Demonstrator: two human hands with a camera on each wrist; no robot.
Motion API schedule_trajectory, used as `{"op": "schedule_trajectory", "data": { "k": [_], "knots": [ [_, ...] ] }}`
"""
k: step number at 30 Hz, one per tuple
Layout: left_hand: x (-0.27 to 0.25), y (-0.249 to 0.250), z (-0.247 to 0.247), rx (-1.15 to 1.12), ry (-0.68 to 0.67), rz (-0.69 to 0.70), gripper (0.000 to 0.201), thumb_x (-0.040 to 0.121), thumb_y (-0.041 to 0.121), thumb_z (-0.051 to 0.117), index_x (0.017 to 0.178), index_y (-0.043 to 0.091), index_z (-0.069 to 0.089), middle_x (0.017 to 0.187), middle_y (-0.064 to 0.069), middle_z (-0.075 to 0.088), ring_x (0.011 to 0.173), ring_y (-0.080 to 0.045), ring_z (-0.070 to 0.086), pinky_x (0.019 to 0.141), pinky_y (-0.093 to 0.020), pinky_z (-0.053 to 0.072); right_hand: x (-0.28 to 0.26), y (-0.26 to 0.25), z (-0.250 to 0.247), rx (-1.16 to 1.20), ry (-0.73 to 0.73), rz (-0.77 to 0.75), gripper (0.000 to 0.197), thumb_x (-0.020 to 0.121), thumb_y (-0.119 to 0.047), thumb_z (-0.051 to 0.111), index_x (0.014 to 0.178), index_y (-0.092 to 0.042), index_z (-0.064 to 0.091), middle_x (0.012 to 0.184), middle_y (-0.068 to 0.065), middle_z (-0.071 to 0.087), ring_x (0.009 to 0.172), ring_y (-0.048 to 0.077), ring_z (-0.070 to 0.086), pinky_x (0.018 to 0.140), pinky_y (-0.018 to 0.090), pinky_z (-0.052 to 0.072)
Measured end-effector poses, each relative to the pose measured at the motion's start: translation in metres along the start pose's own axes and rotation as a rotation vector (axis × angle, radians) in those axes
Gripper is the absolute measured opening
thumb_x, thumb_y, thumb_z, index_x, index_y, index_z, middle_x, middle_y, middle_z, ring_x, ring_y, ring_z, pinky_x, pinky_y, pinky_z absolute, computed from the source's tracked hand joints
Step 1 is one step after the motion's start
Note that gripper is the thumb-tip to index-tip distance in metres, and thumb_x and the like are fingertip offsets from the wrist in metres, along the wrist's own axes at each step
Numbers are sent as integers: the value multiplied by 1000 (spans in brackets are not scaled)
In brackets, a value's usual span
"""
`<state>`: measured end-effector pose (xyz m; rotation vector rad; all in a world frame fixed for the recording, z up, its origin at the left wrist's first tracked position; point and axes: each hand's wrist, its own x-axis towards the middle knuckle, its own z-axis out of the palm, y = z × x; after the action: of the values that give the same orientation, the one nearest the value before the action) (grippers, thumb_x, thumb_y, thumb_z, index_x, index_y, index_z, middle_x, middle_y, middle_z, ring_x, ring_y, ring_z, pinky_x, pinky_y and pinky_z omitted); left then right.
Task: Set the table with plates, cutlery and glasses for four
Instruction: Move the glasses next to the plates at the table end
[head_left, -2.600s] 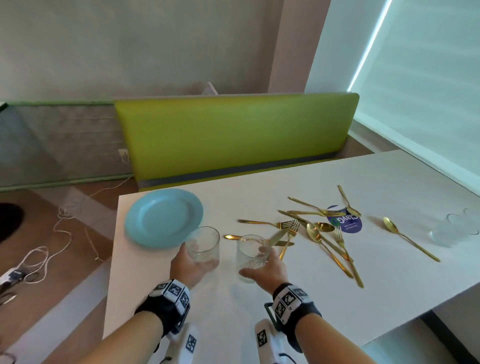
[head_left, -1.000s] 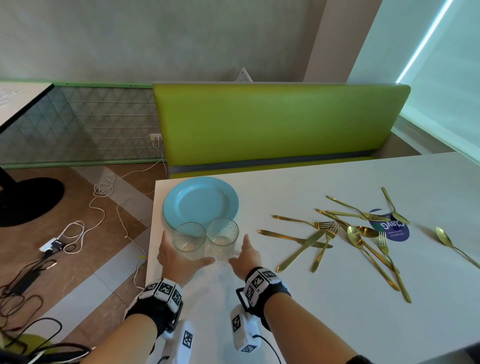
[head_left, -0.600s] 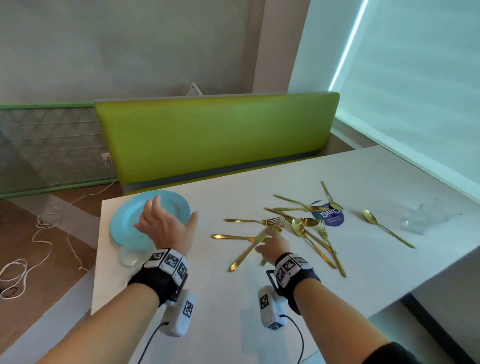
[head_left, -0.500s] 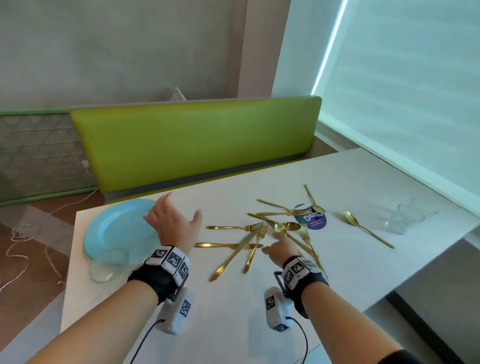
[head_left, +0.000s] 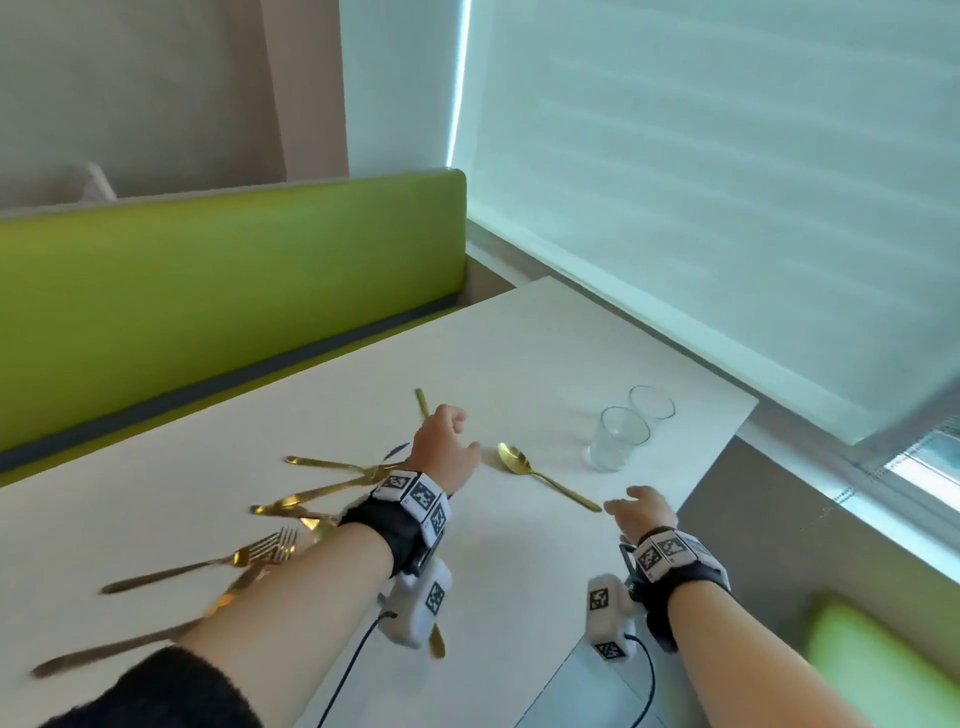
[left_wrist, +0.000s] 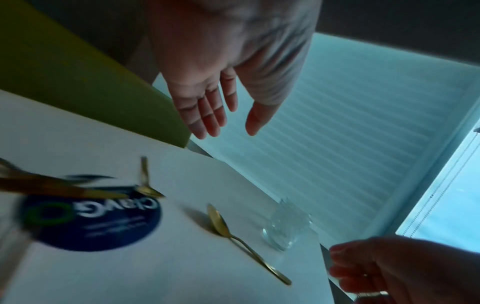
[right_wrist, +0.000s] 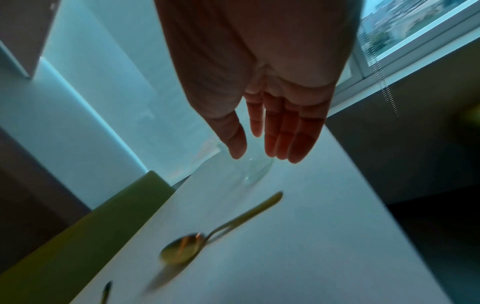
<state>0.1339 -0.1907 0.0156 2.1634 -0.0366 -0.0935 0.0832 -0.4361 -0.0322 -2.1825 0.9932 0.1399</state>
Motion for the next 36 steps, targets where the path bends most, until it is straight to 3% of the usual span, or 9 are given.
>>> {"op": "schedule_trajectory", "data": {
  "k": [7, 17, 20, 24, 28, 33, 36],
  "knots": [
    [52, 44, 118, 63, -290, -75, 67, 80, 25, 69, 136, 8, 36, 136, -9, 45, 125, -24, 46, 100, -27, 37, 86, 32, -48, 54, 70, 98, 51, 83, -21, 65, 131, -11, 53, 128, 14, 58, 116, 33, 57, 98, 44, 48],
    [100, 51, 219, -51, -422, -125, 106, 67, 23, 83, 149, 13, 17, 152, -6, 33, 138, -22, 35, 110, -27, 31, 160, 40, -50, 98, 79, 155, 49, 81, -21, 66, 128, -15, 53, 115, 12, 65, 104, 29, 63, 96, 41, 50],
    [108, 49, 233, -78, -456, -96, 114, 64, 22, 85, 151, 17, 12, 152, -5, 33, 140, -21, 34, 111, -25, 31, 174, 39, -46, 103, 74, 162, 53, 79, -21, 69, 128, -16, 51, 106, 8, 67, 92, 23, 60, 97, 38, 49],
    [115, 46, 242, -77, -473, -42, 103, 62, 22, 86, 146, 20, 26, 141, -2, 47, 131, -18, 45, 103, -19, 35, 181, 30, -40, 129, 76, 125, 67, 78, -18, 73, 137, -16, 42, 128, 7, 58, 116, 25, 56, 99, 32, 43],
    [120, 38, 237, -109, -429, -35, 84, 61, 22, 84, 134, 21, 43, 132, 4, 54, 120, -11, 52, 91, -10, 35, 189, 15, -31, 171, 94, 41, 86, 72, -20, 79, 143, -18, 31, 139, 6, 49, 119, 26, 54, 100, 35, 42],
    [127, 29, 215, -128, -362, -14, 85, 60, 25, 86, 133, 21, 44, 130, 5, 56, 118, -9, 53, 91, -7, 32, 196, -3, -17, 233, 162, -15, 98, 63, -30, 86, 143, -20, 30, 133, 8, 54, 121, 28, 53, 101, 34, 41],
    [128, 22, 198, -130, -332, -11, 84, 60, 26, 86, 133, 21, 45, 129, 7, 56, 118, -7, 52, 91, -6, 31, 200, -11, -11, 256, 215, -3, 99, 64, -30, 85, 144, -16, 28, 134, 5, 55, 125, 27, 51, 105, 36, 38]
  ]
}}
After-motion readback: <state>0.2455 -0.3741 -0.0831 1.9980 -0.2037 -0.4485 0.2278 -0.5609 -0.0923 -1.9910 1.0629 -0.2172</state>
